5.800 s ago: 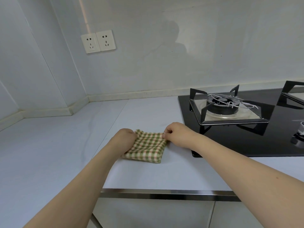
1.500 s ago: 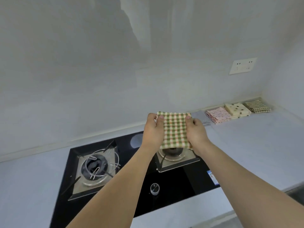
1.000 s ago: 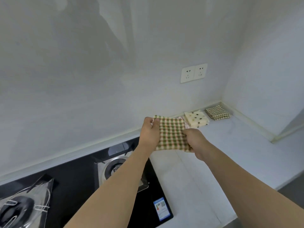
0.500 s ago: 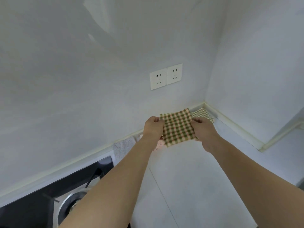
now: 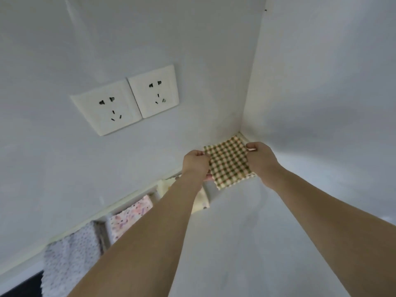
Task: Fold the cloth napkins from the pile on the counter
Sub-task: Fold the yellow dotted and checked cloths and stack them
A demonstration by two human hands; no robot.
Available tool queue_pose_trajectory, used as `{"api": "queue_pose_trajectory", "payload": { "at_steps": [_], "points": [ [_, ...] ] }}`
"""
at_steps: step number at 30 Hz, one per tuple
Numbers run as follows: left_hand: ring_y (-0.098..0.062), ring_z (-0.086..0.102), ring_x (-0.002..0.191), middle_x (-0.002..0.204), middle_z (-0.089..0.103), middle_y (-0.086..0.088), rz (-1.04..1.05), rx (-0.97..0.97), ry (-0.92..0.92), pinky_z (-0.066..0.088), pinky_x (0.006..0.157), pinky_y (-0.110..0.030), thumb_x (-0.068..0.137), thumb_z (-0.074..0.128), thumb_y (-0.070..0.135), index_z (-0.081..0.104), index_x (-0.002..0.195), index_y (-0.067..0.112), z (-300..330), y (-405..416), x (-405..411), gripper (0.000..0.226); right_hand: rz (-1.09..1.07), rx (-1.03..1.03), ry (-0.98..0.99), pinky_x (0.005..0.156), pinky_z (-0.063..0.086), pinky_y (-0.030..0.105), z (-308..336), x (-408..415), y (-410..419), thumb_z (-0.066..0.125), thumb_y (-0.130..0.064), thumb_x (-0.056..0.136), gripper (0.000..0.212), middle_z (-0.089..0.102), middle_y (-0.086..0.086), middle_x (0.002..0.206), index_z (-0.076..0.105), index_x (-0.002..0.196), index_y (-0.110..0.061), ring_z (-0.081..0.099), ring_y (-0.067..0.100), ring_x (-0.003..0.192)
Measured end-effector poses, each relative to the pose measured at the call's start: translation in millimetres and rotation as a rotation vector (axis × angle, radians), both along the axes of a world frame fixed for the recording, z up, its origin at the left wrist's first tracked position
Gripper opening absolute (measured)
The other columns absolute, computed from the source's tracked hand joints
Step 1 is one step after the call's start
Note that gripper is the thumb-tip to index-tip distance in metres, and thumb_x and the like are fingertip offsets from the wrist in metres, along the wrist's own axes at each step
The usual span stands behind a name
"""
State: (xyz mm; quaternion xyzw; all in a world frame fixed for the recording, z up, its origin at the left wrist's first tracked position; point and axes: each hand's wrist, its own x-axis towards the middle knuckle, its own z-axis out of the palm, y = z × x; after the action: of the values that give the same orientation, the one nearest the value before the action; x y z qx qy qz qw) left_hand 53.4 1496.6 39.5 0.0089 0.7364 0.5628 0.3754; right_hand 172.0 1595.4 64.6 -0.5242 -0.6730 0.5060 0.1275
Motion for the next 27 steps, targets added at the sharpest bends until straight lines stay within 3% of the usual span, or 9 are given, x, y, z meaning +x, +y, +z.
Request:
{"api": "queue_pose_trajectory", "payload": {
  "at_steps": [6,9,11,13,16,18,20,24,27],
  "points": [
    [-0.026,0.069,0.073,0.079,0.067,-0.005,-0.002,-0.078,-0.014,0.059,0.058,-0.037,0.097,0.051,0.01,0.058,0.085,0.019,-48,48,-12,0.016,0.059,0.098,-0.114,0.101,0.044,0.041,-50,-17,41,0.038,0.003,0.083,0.052,0.06,0.011,0.128,0.057,0.128,-0.012,0.056,0.03,0.114],
    [-0.028,0.067,0.072,0.086,0.067,-0.009,-0.026,-0.131,-0.009,0.058,0.055,-0.037,0.097,0.051,0.012,0.059,0.095,0.014,-65,58,-14,0.008,0.053,0.116,-0.145,0.095,0.042,0.034,-68,-18,46,0.04,0.005,0.084,0.044,0.063,0.014,0.118,0.06,0.122,-0.004,0.057,0.032,0.111],
    [-0.03,0.068,0.076,0.095,0.069,-0.011,-0.049,-0.184,0.034,0.06,0.062,-0.04,0.096,0.05,0.013,0.057,0.101,0.014,-69,57,-13,0.009,0.094,0.193,-0.231,0.096,0.042,0.037,-78,-19,48,0.042,0.0,0.085,0.042,0.06,0.016,0.124,0.056,0.124,-0.004,0.053,0.034,0.116],
    [-0.027,0.068,0.079,0.093,0.07,-0.008,-0.099,-0.247,0.191,0.058,0.074,-0.039,0.093,0.049,0.017,0.061,0.103,0.008,-64,49,-12,0.017,0.199,0.379,-0.426,0.102,0.036,0.044,-87,-22,49,0.043,-0.013,0.09,0.045,0.05,0.014,0.136,0.048,0.134,-0.013,0.043,0.035,0.126],
    [-0.007,0.05,0.072,0.086,0.056,0.008,-0.175,-0.34,0.474,0.038,0.074,-0.024,0.096,0.044,0.016,0.054,0.102,0.016,-45,25,-7,0.012,0.288,0.492,-0.454,0.105,0.031,0.048,-90,-31,47,0.039,-0.037,0.096,0.052,0.036,0.012,0.148,0.03,0.146,-0.022,0.035,0.035,0.133],
    [-0.012,0.052,0.087,0.101,0.055,0.005,-0.239,-0.372,0.603,0.036,0.08,-0.027,0.096,0.042,0.014,0.053,0.115,0.016,-36,2,-1,0.022,0.361,0.433,-0.468,0.109,0.026,0.05,-92,-40,43,0.032,-0.052,0.097,0.061,0.026,0.011,0.155,0.019,0.151,-0.027,0.031,0.036,0.137],
    [-0.022,0.05,0.113,0.124,0.052,-0.002,-0.34,-0.472,0.808,0.038,0.096,-0.033,0.093,0.04,0.016,0.052,0.127,0.014,-46,-20,3,0.035,0.434,0.369,-0.534,0.112,0.022,0.052,-99,-47,39,0.026,-0.06,0.096,0.065,0.018,0.012,0.158,0.013,0.152,-0.03,0.025,0.039,0.14],
    [-0.027,0.047,0.122,0.133,0.051,-0.005,-0.434,-0.483,1.116,0.037,0.106,-0.043,0.088,0.031,0.029,0.053,0.126,0.013,-73,-59,4,0.047,0.506,0.43,-0.65,0.107,0.026,0.055,-112,-51,29,0.02,-0.063,0.094,0.067,0.017,0.013,0.157,0.011,0.151,-0.03,0.025,0.042,0.137],
    [-0.027,0.037,0.134,0.145,0.04,-0.008,-0.622,-0.562,1.131,0.025,0.115,-0.045,0.091,0.019,0.041,0.041,0.141,0.011,-86,-73,0,0.062,0.515,0.512,-0.668,0.107,0.026,0.052,-118,-49,26,0.02,-0.061,0.095,0.065,0.02,0.016,0.154,0.012,0.151,-0.028,0.027,0.041,0.135]
  ]
}}
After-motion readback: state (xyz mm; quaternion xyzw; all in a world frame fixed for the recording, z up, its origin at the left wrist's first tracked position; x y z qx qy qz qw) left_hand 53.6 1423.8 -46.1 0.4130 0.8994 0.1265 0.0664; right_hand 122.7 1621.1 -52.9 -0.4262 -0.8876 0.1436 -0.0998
